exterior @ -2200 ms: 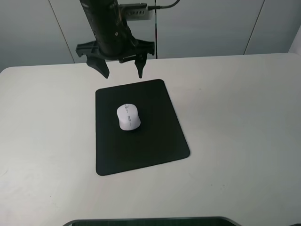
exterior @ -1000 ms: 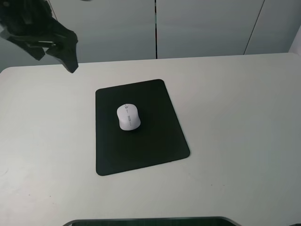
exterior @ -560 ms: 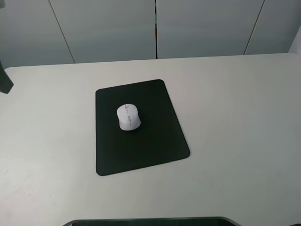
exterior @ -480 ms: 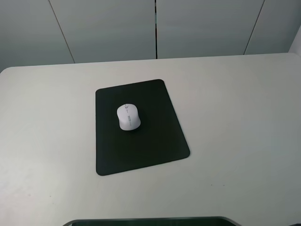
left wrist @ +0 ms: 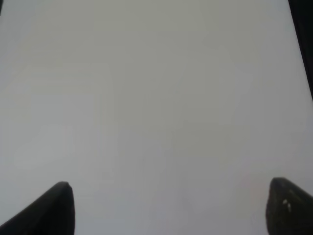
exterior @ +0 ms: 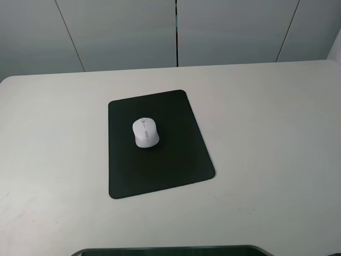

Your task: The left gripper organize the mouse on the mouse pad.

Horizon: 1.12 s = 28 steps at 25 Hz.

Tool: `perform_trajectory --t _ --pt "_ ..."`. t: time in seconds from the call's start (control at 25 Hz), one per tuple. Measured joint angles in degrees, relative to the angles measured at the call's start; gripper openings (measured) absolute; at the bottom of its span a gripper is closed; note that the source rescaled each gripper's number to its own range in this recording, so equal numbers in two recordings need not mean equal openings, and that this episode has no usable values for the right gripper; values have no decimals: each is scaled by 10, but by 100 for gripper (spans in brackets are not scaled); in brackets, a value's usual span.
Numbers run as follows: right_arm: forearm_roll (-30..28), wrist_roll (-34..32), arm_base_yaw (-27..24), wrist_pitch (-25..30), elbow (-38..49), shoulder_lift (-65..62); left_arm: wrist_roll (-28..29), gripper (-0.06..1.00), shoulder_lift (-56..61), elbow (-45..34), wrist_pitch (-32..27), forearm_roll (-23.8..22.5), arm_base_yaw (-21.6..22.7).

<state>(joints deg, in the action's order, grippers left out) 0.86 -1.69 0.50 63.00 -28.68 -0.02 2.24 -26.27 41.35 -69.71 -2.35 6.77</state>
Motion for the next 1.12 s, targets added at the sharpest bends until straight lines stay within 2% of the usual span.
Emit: perform_trajectory --t 0.2,0.44,0.68,0.88,1.12 --pt "0 0 0 0 0 0 -22 100 79 -22 -4 24 40" --pt "0 0 0 0 0 0 -39 100 167 -83 10 65 46" --pt "0 0 0 0 0 0 -53 100 255 -97 29 67 46" --pt "0 0 0 0 0 0 -54 100 261 -97 30 64 46" --pt "0 0 0 0 0 0 -54 100 263 -120 68 60 46"
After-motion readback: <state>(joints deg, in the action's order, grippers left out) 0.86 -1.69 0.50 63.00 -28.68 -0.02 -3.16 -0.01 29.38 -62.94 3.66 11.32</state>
